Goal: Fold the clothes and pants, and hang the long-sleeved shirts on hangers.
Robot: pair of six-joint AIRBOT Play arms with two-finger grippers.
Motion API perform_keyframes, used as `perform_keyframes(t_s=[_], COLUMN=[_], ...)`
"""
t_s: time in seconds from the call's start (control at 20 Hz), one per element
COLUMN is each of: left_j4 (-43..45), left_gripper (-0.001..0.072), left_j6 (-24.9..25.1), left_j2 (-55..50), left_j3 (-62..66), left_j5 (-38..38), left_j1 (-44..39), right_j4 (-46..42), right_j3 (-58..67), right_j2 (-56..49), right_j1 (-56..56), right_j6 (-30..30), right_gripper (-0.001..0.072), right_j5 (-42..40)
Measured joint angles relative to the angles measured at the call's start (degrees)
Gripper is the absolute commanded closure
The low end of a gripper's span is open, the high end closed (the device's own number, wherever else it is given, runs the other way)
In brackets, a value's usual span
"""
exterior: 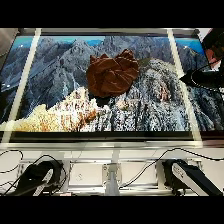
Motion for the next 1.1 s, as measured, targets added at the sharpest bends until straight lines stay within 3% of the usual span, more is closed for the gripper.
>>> perform_keyframes(t_s=[0.75, 1.1], left_j4=[0.0, -3.5], left_gripper=[0.0443, 0.0443], left_j6=[0.0, -1.4], left_j2=[-0.3, -4.7], left_j3=[0.0, -0.7], left_j5=[0.6, 2.8], left_j1=[0.0, 0.0], right_j4=[0.1, 5.6], right_j3=[0.0, 0.0], right_j2=[0.0, -0.8], right_j1=[0.0, 3.0], right_j6=[0.0, 0.3], right_gripper=[0.0699, 0.0698], right_j5=[-0.3, -11.5])
